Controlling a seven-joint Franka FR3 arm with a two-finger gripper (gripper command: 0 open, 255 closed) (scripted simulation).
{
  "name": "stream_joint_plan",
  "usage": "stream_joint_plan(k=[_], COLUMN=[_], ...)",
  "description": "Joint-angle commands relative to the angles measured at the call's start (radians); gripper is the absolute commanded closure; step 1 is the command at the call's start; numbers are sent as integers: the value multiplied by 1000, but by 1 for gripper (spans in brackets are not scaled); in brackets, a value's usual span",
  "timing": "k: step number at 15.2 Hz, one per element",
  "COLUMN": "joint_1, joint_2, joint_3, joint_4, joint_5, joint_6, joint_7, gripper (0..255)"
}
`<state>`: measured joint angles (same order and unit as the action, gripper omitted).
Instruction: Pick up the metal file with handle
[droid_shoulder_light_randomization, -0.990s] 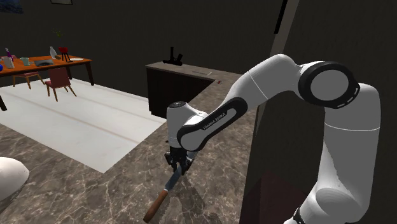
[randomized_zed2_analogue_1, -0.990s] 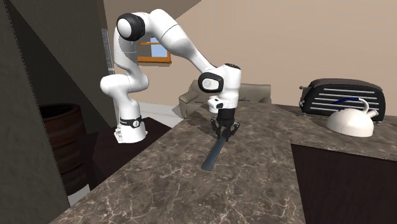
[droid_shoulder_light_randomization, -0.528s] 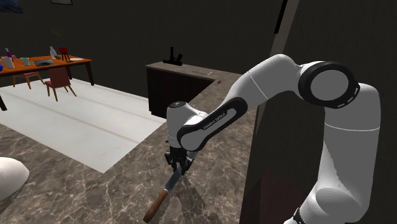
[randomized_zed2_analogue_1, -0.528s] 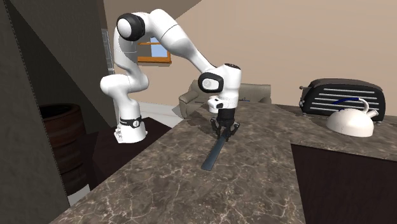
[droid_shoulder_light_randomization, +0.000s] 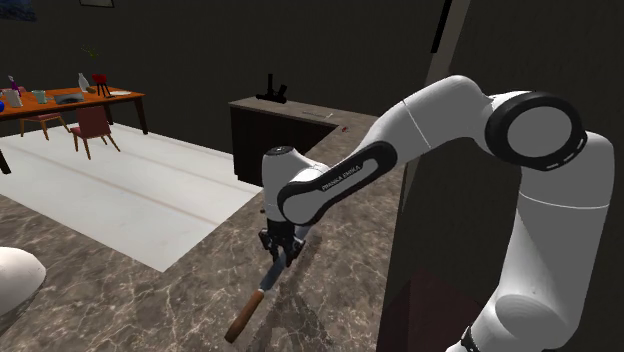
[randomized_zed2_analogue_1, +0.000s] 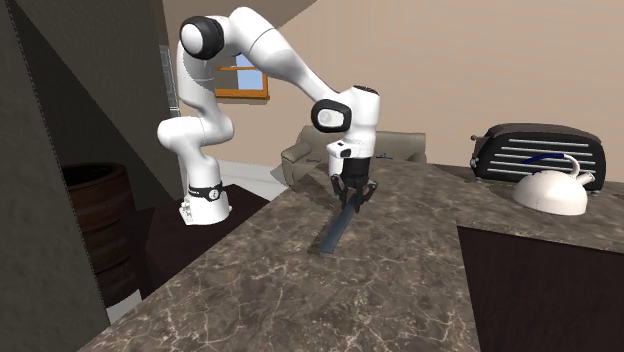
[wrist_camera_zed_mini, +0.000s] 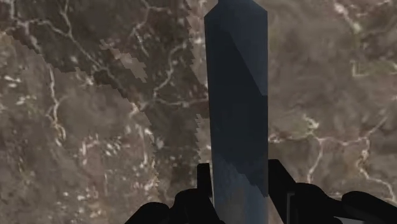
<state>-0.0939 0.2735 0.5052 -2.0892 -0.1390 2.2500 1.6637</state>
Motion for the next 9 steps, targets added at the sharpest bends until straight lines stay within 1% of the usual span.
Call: stream_joint_plan(k=[1,7,9], joint_1=[-4,-13,-14], joint_2=[-17,-67,-69], joint_3=[5,16,16], joint_4=[11,37,38], joint_5=[12,45,46], joint_6=[-26,-95,-97], joint_7=[-8,-29,-30], gripper=[255,255,255])
